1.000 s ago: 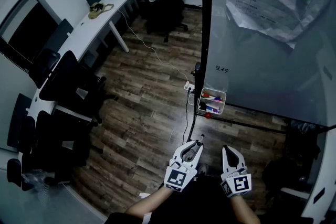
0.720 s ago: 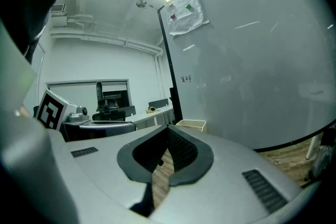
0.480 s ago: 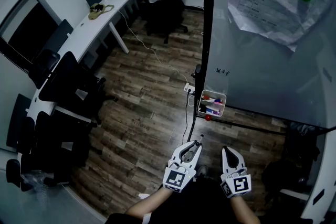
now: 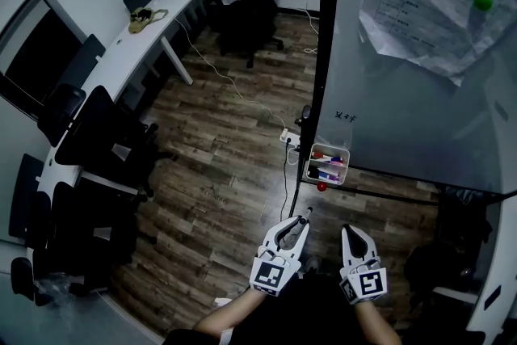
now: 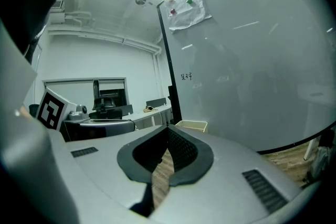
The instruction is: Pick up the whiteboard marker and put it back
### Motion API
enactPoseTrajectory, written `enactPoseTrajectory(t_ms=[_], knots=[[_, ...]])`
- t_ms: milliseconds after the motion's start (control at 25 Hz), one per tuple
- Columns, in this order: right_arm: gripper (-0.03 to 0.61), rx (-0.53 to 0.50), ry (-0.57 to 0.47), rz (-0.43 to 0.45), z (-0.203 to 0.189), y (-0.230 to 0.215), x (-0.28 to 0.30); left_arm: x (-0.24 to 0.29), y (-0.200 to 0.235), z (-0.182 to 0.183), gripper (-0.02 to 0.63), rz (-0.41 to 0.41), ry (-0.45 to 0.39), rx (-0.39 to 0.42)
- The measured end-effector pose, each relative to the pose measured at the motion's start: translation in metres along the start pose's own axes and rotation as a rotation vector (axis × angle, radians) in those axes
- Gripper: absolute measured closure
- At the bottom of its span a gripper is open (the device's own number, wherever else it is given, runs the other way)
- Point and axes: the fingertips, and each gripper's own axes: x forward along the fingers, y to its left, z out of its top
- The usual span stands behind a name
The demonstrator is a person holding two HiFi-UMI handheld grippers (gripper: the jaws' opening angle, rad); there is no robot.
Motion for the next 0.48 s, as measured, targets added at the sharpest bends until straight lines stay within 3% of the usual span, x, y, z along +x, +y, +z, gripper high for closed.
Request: enactPoseTrajectory(t_ms=[280,480], knots=[[0.565,-0.011,0.003,-0.05,0.005,0.0,0.02,0.01,0.016,0.01,0.538,-0.06,-0.001,0.025],[0.565,-0.01,-0.01,-0.097,0.008,0.003,0.035,0.011,0.03,0.023,0.538,-0.093,-0.033,-0.027]])
